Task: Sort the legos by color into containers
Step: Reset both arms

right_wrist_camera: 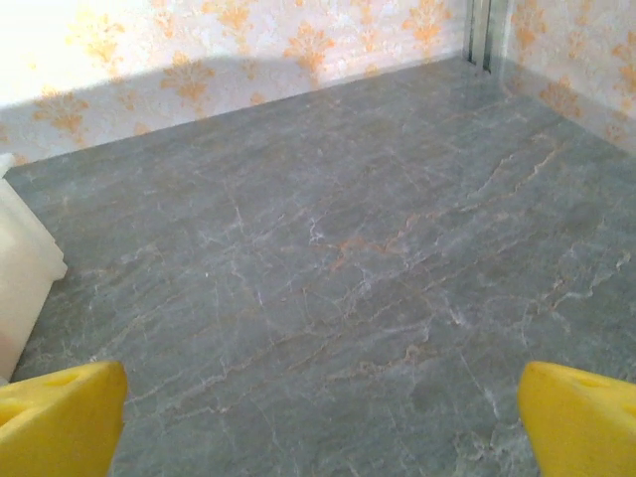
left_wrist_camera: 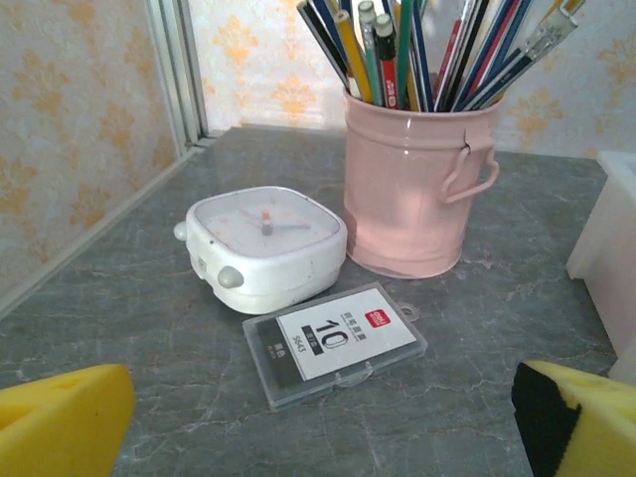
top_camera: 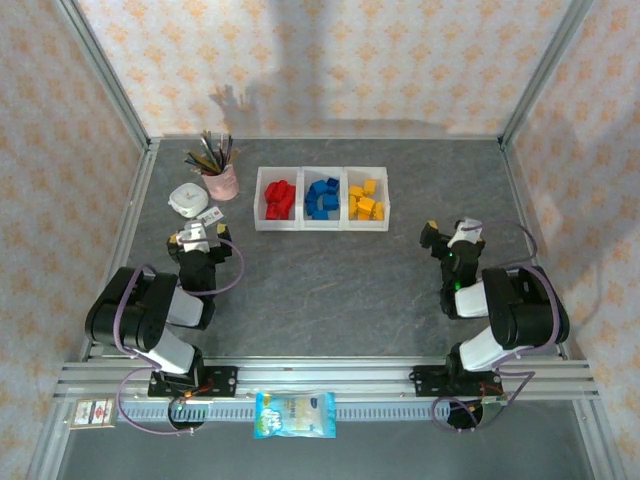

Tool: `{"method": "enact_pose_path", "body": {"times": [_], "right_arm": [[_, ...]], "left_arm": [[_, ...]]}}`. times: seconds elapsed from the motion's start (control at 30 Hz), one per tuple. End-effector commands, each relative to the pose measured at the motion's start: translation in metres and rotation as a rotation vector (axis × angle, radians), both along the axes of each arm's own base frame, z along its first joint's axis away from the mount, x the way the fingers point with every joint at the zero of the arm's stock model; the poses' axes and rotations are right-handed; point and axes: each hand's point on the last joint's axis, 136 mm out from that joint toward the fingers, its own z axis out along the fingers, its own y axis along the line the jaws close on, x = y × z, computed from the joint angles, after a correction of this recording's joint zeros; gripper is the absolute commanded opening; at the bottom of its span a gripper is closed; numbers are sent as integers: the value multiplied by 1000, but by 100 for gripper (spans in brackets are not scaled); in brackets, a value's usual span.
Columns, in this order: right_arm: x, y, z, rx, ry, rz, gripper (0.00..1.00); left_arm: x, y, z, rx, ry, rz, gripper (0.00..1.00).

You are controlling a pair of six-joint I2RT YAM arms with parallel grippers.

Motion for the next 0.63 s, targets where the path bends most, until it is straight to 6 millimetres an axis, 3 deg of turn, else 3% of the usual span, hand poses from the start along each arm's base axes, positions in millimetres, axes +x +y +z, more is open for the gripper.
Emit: {"method": "enact_pose_path", "body": {"times": [0.0,0.47,0.6], "right_arm": [[8,2,30,-30,-110,12,100],[11,3,27,-31,-92,14,100],[9,3,29,-30,-100,14,100]], "left_arm": [[15,8,24,-53,-88,-17,99],[13,11,25,-52,-97,0,99],[18,1,23,-39,-80,-58,100]]}}
